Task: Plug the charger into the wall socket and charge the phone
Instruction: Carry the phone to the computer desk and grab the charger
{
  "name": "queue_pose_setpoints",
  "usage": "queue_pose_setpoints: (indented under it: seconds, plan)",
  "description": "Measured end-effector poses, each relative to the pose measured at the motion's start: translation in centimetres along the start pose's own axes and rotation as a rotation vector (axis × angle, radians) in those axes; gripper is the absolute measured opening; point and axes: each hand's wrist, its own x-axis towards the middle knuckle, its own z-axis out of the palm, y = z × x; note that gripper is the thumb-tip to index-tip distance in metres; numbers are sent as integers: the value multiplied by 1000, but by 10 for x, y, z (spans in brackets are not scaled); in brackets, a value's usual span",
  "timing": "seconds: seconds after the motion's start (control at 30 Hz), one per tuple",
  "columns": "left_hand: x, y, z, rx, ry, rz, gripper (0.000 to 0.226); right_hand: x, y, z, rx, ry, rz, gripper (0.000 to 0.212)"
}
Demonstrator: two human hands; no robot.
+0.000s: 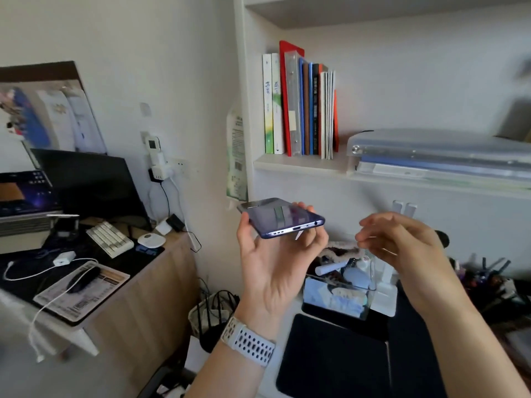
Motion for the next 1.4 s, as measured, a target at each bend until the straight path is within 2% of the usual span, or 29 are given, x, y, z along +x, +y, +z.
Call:
queue_pose_setpoints:
  seconds: [0.37,0.5,0.57,0.63,0.7,0.8,0.87,0.93,1.0,1.2,1.27,1.4]
  plan:
    - [-1,49,13,16,-19,-10,55,18,-1,53,-15,-75,0,31]
    - [2,64,15,74,41,-27,55,24,0,68,-17,-73,-7,31]
    - [6,68,17,171,132,-22,49,25,0,72,-8,-73,-18,32]
    - [10,70,17,361,241,8,40,26,-1,73,-1,-50,-24,32]
    - [14,73,13,714,280,117,31,28,-2,73,4,-23,-21,33]
    - [18,82,8,1627,227,376,52,30,-3,73,9,-8,-24,34]
    - [23,90,3,2119,202,556,72,31,-3,72,11,-5,-39,36]
    - [29,98,0,2387,191,707,83,32,-1,72,12,-4,-55,35]
    - [33,103,-3,2523,221,808,85,34,1,72,15,-5,-69,34]
    - [34,112,-12,2655,273,899,86,38,7,74,6,-28,-83,32]
    - [31,110,-14,2623,271,828,85,39,9,76,13,-25,-93,33]
    - [24,105,-16,2399,314,561,79,43,17,83,-16,-35,-92,34]
